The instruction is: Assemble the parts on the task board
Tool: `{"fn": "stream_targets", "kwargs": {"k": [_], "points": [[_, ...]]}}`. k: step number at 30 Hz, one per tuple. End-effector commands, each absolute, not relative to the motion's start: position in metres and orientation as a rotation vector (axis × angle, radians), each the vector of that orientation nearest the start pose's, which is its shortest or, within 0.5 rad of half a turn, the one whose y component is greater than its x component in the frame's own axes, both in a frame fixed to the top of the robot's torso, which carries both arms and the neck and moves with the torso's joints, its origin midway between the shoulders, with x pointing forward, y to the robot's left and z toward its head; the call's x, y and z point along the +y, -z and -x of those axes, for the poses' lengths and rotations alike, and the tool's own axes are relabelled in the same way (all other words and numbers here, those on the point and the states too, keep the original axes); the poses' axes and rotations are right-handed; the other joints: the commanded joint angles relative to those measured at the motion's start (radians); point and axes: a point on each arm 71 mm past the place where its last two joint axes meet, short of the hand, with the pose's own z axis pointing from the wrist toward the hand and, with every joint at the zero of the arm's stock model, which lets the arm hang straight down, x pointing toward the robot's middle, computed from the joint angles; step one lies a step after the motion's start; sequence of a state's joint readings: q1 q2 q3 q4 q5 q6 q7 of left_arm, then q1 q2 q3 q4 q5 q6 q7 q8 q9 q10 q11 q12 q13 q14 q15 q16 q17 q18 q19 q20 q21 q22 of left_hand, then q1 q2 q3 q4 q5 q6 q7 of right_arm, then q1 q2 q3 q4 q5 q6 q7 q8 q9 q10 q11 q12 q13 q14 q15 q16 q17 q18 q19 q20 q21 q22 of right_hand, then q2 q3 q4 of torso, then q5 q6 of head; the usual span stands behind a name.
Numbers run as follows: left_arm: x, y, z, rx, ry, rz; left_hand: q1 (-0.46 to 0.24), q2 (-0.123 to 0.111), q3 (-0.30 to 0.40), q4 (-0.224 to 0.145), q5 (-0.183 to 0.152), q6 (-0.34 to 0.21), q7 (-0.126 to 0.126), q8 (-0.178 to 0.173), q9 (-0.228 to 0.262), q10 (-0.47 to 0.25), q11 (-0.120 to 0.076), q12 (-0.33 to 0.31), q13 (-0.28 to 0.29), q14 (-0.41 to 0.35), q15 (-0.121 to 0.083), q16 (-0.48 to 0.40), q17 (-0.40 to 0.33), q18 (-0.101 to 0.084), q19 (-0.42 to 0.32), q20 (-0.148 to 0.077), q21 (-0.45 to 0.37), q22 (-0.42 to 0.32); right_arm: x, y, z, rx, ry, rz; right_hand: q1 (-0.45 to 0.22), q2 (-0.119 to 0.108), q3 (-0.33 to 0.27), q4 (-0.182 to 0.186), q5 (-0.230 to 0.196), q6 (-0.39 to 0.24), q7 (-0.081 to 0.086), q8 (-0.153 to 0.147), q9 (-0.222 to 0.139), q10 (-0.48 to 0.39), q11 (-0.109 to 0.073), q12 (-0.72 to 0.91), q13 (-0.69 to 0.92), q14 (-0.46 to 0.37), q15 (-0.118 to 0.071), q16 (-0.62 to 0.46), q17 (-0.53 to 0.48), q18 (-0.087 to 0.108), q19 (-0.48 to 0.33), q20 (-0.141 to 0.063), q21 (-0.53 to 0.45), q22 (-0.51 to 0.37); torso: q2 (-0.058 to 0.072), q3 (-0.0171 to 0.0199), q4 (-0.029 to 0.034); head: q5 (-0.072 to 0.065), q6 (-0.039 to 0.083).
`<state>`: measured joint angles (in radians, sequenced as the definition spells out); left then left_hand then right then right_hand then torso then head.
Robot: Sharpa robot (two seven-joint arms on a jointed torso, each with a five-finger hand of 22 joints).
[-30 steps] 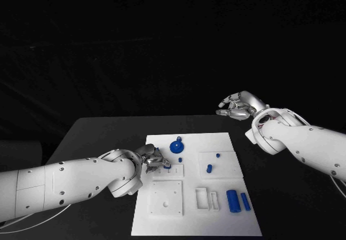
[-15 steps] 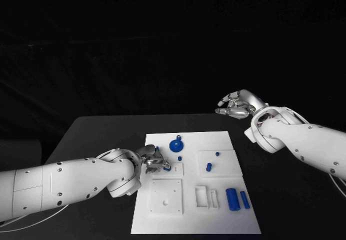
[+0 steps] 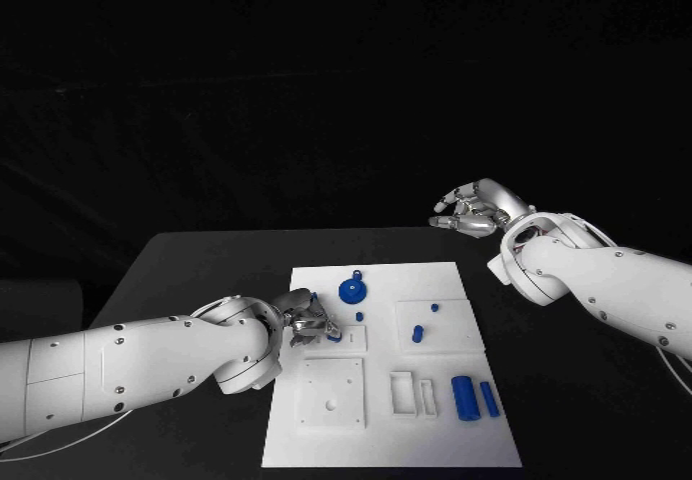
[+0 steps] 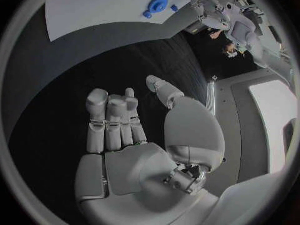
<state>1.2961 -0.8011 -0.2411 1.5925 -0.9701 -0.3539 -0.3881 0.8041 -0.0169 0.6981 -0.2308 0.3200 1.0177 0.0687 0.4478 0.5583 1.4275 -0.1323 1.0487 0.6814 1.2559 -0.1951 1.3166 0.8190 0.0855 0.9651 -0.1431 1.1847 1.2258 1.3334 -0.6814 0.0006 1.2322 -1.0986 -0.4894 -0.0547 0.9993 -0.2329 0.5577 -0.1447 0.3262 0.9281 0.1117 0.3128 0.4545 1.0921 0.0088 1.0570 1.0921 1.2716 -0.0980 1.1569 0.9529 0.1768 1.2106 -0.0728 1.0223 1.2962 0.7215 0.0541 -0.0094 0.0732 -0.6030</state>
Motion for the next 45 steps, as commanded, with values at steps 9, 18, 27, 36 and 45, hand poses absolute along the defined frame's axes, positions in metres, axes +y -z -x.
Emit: {"fn": "stream_targets", "kwargs": {"k": [9, 18, 27, 36, 45], "points": [[0.1847, 0.2273, -0.4625, 2.038, 0.565, 0.316, 0.015, -0.010, 0.001, 0.005, 0.035, 0.252, -0.106, 0.000, 0.382, -0.014, -0.008, 0.013, -0.004, -0.003, -0.001, 0.016, -0.003, 0.003, 0.004, -0.126, 0.004, 0.005, -0.2138, 0.1077, -0.5650, 1.421, -0.713, -0.249, 0.001, 0.010, -0.008, -0.001, 0.007, 0.001, 0.008, 0.002, 0.001, -0.004, -0.002, -0.007, -0.002, -0.001, -0.005, -0.005, -0.002, 0.085, -0.007, 0.002, -0.005, -0.002, 0.000, 0.0011, -0.0005, 0.000, -0.003], [0.1836, 0.2278, -0.4619, 2.047, 0.567, 0.309, 0.011, -0.016, -0.004, 0.003, 0.070, 0.261, -0.108, 0.002, 0.386, -0.013, -0.008, 0.025, -0.004, -0.002, 0.002, 0.025, -0.003, 0.003, 0.002, -0.124, 0.005, 0.008, -0.2126, 0.1079, -0.5649, 1.425, -0.714, -0.247, 0.000, 0.010, -0.010, -0.001, 0.012, 0.001, 0.008, 0.002, 0.002, -0.004, -0.002, -0.007, -0.004, -0.001, -0.005, -0.006, -0.002, 0.085, -0.007, 0.001, -0.006, -0.001, 0.000, 0.0010, 0.0000, 0.000, -0.004], [0.1826, 0.2285, -0.4606, 2.059, 0.578, 0.302, -0.020, 0.013, -0.006, -0.013, 0.162, 0.269, -0.110, 0.009, 0.367, -0.017, -0.008, 0.049, -0.004, -0.006, 0.009, 0.047, -0.001, 0.002, -0.005, -0.122, 0.008, 0.016, -0.2130, 0.1083, -0.5654, 1.427, -0.713, -0.248, -0.002, 0.012, -0.012, -0.003, 0.031, 0.001, 0.008, 0.001, 0.003, -0.005, -0.002, -0.006, -0.007, -0.001, -0.005, -0.008, -0.001, 0.085, -0.007, 0.001, -0.009, -0.001, 0.000, 0.0004, 0.0000, 0.001, -0.005], [0.1831, 0.2289, -0.4600, 2.067, 0.581, 0.302, -0.038, 0.022, -0.007, -0.018, 0.169, 0.270, -0.110, 0.015, 0.359, -0.018, -0.007, 0.058, -0.006, -0.007, 0.011, 0.053, -0.002, 0.002, -0.005, -0.120, 0.008, 0.019, -0.2127, 0.1087, -0.5658, 1.430, -0.713, -0.248, -0.003, 0.013, -0.013, -0.004, 0.042, 0.000, 0.008, 0.000, 0.004, -0.005, -0.002, -0.005, -0.009, 0.000, -0.005, -0.009, -0.001, 0.085, -0.006, 0.001, -0.010, -0.001, 0.000, -0.0001, 0.0003, 0.000, -0.005], [0.1832, 0.2291, -0.4602, 2.069, 0.577, 0.302, -0.049, 0.016, -0.004, 0.015, 0.056, 0.269, -0.111, 0.025, 0.343, -0.022, -0.008, 0.068, -0.013, -0.009, 0.013, 0.060, -0.007, 0.005, -0.004, -0.120, 0.006, 0.021, -0.2124, 0.1090, -0.5659, 1.432, -0.714, -0.249, -0.004, 0.013, -0.014, -0.005, 0.051, 0.000, 0.008, 0.000, 0.005, -0.005, -0.002, -0.005, -0.011, 0.000, -0.004, -0.010, 0.000, 0.085, -0.006, 0.001, -0.012, 0.000, 0.000, -0.0002, 0.0000, 0.000, -0.004]]}}
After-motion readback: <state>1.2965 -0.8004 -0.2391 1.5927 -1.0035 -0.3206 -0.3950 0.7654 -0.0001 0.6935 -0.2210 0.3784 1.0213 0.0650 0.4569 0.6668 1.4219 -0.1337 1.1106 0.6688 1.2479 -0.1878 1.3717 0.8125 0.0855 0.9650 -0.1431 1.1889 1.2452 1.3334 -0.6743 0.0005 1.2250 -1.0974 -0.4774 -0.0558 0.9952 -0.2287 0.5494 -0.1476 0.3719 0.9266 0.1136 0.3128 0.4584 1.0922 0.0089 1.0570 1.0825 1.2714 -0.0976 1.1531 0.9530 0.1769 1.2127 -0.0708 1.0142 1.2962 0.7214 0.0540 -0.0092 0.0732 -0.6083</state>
